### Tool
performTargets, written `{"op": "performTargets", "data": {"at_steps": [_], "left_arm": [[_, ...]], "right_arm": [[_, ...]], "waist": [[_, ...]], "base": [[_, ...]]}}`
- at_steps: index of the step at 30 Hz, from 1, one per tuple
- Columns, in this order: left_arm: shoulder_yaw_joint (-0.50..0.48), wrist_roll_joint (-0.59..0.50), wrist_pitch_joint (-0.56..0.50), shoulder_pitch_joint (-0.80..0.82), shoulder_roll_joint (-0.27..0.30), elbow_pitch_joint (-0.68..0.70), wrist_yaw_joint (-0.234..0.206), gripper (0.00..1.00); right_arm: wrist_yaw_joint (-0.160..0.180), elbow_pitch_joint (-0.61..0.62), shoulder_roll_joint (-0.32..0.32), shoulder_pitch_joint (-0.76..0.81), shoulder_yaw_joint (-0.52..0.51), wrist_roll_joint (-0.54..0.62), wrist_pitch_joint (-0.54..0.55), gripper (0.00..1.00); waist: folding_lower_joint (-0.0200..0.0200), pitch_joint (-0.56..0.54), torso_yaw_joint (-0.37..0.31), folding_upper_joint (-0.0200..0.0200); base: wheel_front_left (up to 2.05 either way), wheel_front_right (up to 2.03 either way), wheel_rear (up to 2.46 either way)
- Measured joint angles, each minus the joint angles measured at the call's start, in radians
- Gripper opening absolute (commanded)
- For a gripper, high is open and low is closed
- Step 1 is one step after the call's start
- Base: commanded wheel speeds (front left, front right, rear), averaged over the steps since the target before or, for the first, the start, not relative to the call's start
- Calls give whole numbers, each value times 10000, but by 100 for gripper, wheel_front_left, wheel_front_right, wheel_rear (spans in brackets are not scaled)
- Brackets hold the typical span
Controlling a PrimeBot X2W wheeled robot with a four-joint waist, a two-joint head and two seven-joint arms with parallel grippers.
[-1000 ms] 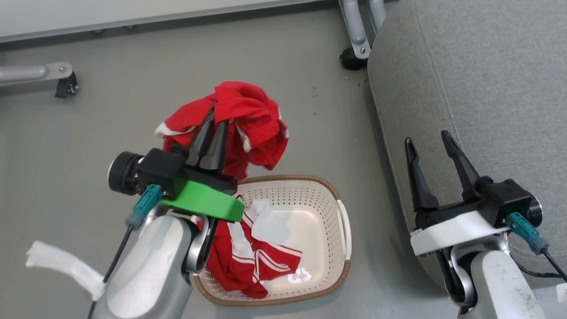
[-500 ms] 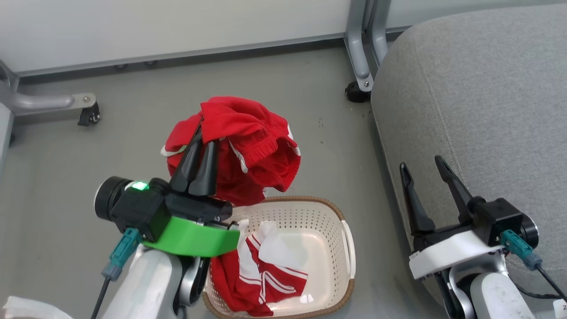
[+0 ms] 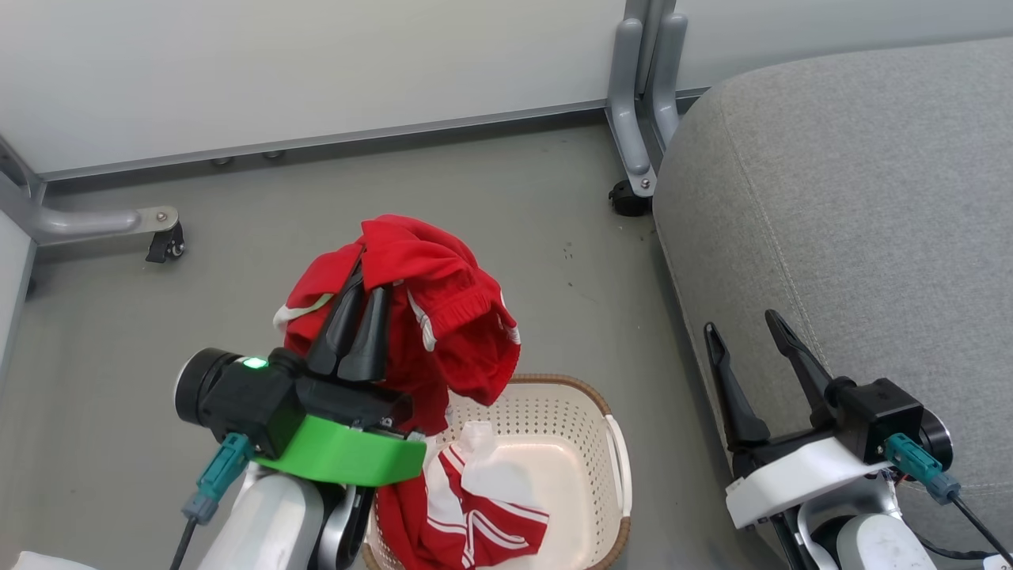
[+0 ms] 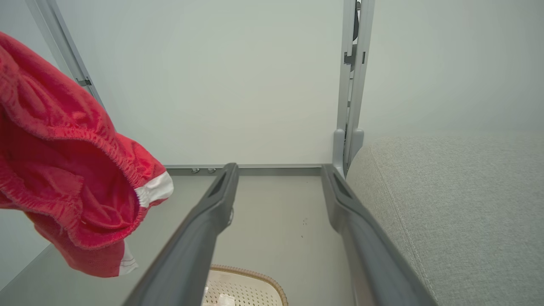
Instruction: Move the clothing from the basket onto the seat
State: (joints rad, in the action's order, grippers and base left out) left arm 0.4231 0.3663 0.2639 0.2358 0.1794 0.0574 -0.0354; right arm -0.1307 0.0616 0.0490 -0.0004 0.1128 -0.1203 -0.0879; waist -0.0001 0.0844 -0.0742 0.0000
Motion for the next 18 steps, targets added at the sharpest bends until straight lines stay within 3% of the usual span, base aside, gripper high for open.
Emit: {"op": "performTargets", "data": {"at_steps": [13, 18], "left_arm": [[-69, 82, 0, 141, 82, -171, 109, 0], [-77, 88, 0, 262, 29, -132, 201, 0]], "right_arm": [[0, 69, 2, -3, 178, 13, 90, 100], [0, 71, 13, -169, 1034, -94, 307, 100]], "waist": [[0, 90, 70, 0], [0, 194, 143, 0]], "base": [[0, 0, 0], [0, 0, 0]]}}
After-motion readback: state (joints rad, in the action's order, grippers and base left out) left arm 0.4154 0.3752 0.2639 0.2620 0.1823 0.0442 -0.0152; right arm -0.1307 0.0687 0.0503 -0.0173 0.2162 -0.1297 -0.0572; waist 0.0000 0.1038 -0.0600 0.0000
